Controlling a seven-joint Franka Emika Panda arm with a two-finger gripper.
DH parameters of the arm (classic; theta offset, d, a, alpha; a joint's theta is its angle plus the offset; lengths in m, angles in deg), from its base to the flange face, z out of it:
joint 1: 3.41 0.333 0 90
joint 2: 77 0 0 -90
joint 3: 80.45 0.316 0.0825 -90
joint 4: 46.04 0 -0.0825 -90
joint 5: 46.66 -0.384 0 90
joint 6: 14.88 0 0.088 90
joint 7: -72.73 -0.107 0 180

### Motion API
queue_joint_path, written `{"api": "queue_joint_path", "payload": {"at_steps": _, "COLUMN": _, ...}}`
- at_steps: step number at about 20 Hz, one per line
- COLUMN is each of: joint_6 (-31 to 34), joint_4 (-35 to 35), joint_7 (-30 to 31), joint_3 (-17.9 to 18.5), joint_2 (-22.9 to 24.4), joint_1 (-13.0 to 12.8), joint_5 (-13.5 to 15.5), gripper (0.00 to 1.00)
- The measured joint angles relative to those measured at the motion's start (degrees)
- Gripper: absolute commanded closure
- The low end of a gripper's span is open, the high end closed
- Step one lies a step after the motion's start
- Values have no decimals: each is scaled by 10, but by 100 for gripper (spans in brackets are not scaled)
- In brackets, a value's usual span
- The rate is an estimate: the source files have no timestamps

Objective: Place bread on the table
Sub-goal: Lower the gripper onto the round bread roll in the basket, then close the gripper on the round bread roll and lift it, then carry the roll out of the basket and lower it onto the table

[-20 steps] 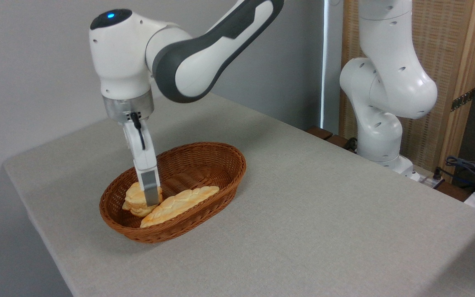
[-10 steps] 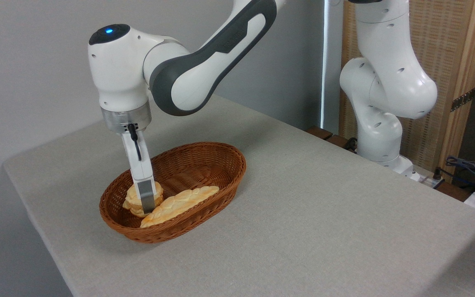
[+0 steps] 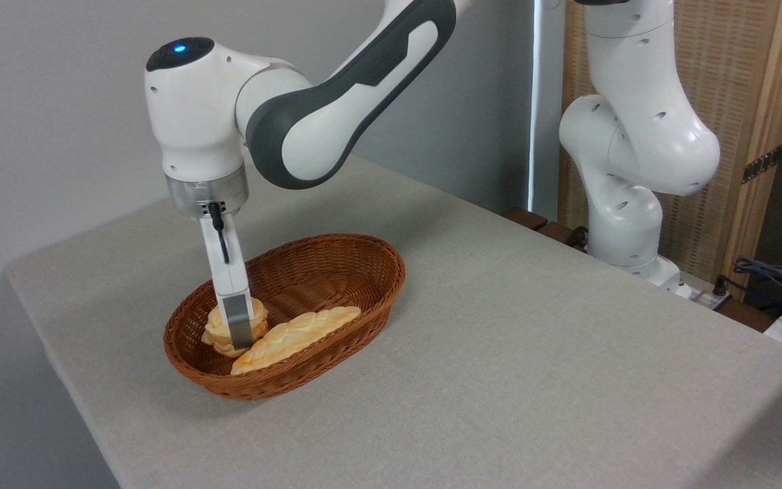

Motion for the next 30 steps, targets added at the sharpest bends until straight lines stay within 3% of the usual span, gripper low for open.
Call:
{"api": "queue_joint_path", "payload": {"at_steps": 9, "joint_6": 0, "joint_4": -3, "joint_7": 0, "joint_3": 3, "joint_2": 7, "joint_1": 2, "joint_5": 0, "gripper": 49}}
{"api": "queue_joint_path", "payload": {"at_steps": 14, "joint_6": 19, "joint_4": -7, "joint_7": 0, "joint_3": 21, "joint_2": 41, "joint_1": 7, "joint_5": 0, "gripper": 47}}
{"api": "queue_joint_path", "payload": {"at_steps": 19, "joint_6": 75, "joint_4": -7, "joint_7": 0, "joint_3": 59, "joint_2": 89, "joint_1": 9, "joint_5": 0, "gripper": 47}}
{"api": "queue_joint_path", "payload": {"at_steps": 21, "joint_6": 91, "joint_4": -7, "joint_7": 0, "joint_3": 90, "joint_2": 105, "joint_1": 9, "joint_5": 0, "gripper": 47}}
{"api": "queue_joint_path", "payload": {"at_steps": 30, "joint_6": 111, "joint_4": 3, "joint_7": -1, "joint_3": 173, "joint_2": 103, "joint_1": 12, "joint_5": 0, "gripper": 42}}
